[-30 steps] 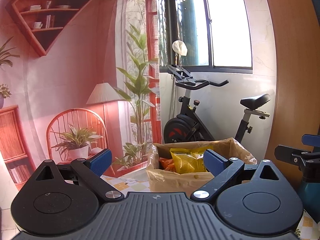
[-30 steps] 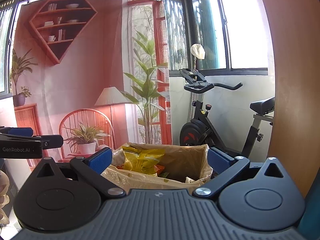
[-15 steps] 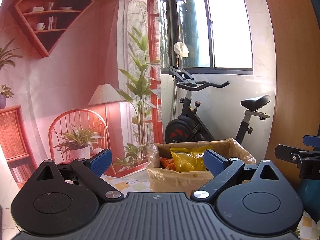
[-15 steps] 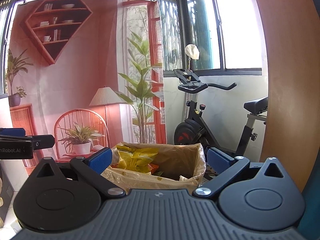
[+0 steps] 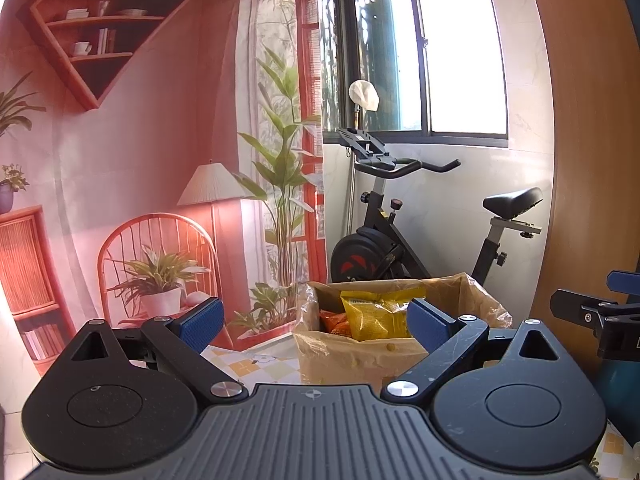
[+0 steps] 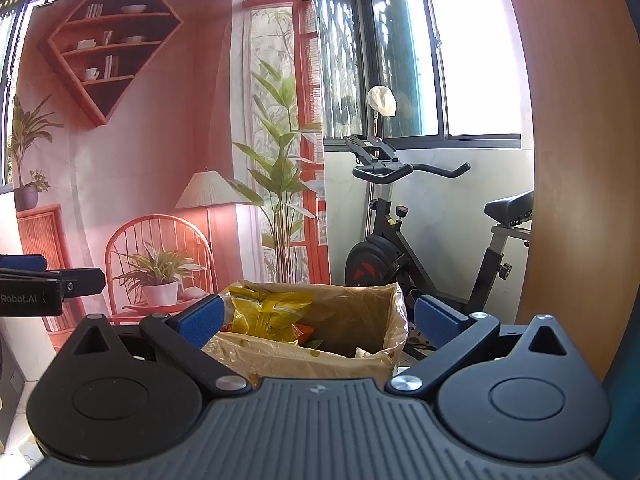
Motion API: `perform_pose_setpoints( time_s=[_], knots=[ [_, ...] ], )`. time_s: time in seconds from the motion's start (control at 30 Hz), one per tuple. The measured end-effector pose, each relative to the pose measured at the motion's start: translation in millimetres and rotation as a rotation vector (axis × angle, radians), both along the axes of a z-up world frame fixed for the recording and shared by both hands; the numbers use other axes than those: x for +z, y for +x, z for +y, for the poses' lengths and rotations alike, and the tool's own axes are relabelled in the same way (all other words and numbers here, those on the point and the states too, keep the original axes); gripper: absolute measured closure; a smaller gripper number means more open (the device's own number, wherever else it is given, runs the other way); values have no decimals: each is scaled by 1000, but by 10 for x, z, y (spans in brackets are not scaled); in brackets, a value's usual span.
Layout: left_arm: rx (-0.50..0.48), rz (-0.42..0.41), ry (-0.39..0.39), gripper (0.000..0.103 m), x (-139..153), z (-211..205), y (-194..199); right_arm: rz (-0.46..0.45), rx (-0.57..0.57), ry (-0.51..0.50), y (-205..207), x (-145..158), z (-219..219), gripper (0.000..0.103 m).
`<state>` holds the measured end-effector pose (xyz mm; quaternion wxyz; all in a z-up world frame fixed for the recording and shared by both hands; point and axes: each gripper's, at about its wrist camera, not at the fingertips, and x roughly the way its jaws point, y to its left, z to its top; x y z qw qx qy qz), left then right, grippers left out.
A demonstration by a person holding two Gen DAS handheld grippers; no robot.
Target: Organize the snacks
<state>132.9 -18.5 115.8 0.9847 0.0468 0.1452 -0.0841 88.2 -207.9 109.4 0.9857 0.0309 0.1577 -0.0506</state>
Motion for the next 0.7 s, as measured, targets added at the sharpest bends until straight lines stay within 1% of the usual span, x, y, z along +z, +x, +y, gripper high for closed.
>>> perform_pose_setpoints(
  time_s=[0.7],
  knots=[
    [7,19,-11,4,-36,2,5,5,1,-4,-1,-15,9,0]
  ],
)
